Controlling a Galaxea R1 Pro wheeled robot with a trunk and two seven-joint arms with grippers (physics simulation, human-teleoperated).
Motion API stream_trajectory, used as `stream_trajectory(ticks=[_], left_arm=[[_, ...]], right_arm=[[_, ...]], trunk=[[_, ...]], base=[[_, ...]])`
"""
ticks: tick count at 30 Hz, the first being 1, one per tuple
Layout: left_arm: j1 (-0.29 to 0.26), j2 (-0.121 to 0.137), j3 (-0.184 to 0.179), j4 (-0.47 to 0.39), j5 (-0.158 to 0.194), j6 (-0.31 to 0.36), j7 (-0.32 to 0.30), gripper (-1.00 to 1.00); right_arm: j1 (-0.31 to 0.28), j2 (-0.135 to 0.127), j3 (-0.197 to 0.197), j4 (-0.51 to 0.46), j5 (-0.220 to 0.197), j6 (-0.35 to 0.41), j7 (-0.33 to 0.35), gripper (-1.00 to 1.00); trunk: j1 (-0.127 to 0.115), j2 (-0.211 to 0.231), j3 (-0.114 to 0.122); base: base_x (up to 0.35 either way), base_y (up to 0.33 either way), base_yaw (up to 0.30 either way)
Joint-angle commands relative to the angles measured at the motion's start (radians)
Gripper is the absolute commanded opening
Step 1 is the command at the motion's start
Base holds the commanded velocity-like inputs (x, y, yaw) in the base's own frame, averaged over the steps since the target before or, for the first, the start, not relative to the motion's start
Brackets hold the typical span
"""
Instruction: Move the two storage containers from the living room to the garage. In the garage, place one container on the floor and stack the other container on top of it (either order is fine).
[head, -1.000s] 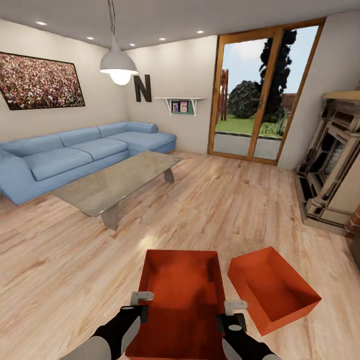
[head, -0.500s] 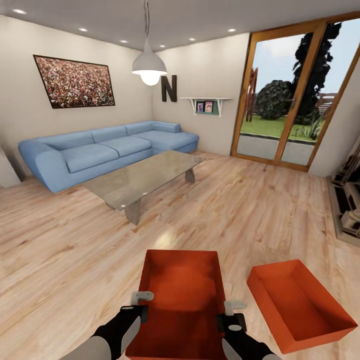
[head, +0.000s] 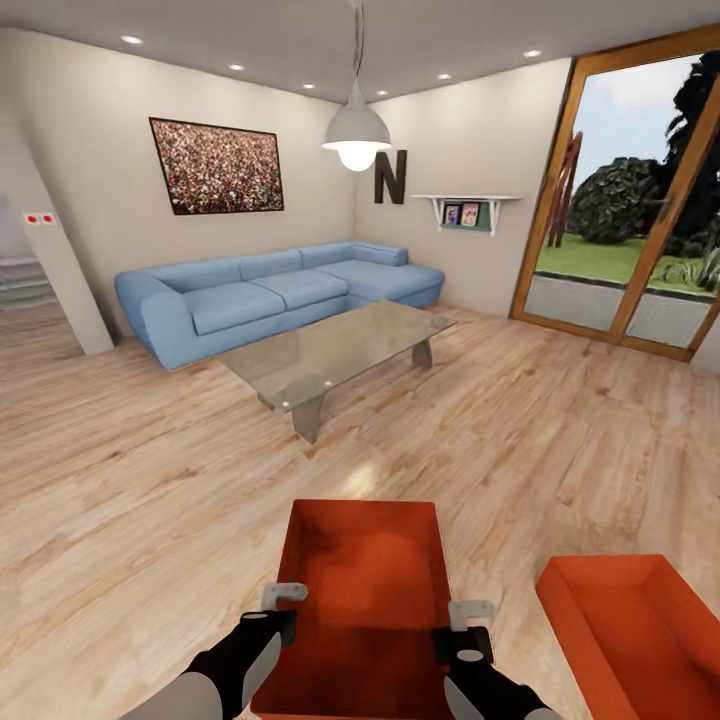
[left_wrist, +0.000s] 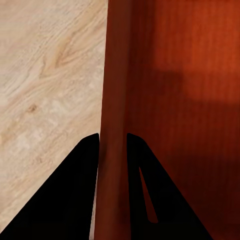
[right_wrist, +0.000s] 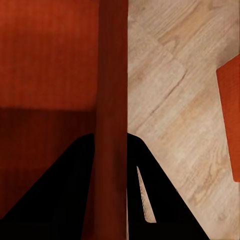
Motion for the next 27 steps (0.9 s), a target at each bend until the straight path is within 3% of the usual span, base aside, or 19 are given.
stream_trajectory(ticks=[1,27], left_arm=[[-0.001,0.005,-0.003,-0.006,-0.028,0.009,0.014,-1.00],[-0.001,0.005,-0.003,-0.006,-0.027,0.009,0.014,-1.00]], right_arm=[[-0.001,-0.001,-0.001,0.013,-0.021,0.000,-0.010,-1.00],[-0.001,-0.001,-0.001,0.013,-0.021,-0.002,-0.010,-1.00]], trunk=[[0.000,0.000,-0.001],[0.000,0.000,-0.001]], base=[[0.000,0.000,0.300],[0.000,0.000,0.300]])
